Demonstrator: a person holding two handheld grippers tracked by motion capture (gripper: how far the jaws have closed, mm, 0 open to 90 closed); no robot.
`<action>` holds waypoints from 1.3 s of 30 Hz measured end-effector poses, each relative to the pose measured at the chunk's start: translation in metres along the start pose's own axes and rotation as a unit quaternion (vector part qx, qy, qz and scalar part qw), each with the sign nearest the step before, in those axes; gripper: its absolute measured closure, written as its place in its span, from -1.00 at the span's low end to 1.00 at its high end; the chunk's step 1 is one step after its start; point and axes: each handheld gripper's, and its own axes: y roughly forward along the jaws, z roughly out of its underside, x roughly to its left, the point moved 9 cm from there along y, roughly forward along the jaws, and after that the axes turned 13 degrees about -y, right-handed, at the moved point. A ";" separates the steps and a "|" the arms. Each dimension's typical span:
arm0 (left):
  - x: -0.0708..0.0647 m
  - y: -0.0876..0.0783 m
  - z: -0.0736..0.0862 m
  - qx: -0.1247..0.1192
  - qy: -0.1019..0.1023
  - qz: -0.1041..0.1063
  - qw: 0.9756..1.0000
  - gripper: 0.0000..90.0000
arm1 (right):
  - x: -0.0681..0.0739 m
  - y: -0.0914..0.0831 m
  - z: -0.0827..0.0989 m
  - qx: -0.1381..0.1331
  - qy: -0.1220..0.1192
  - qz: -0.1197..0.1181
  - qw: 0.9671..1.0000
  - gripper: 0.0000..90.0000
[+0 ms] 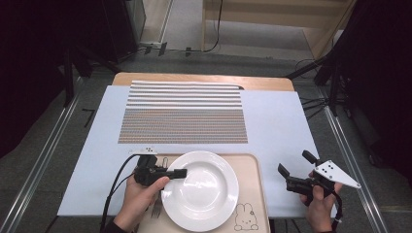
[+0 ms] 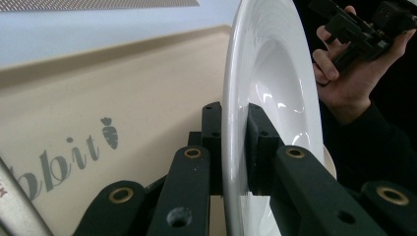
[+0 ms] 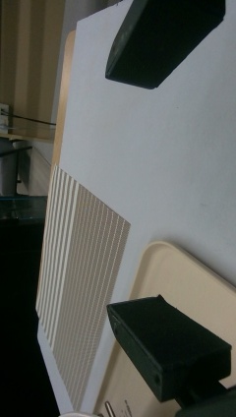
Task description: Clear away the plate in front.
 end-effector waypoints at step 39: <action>0.011 0.017 0.010 0.078 0.066 -0.138 0.985 0.52 | -0.001 0.000 0.001 0.001 -0.001 0.001 1.000 -1.00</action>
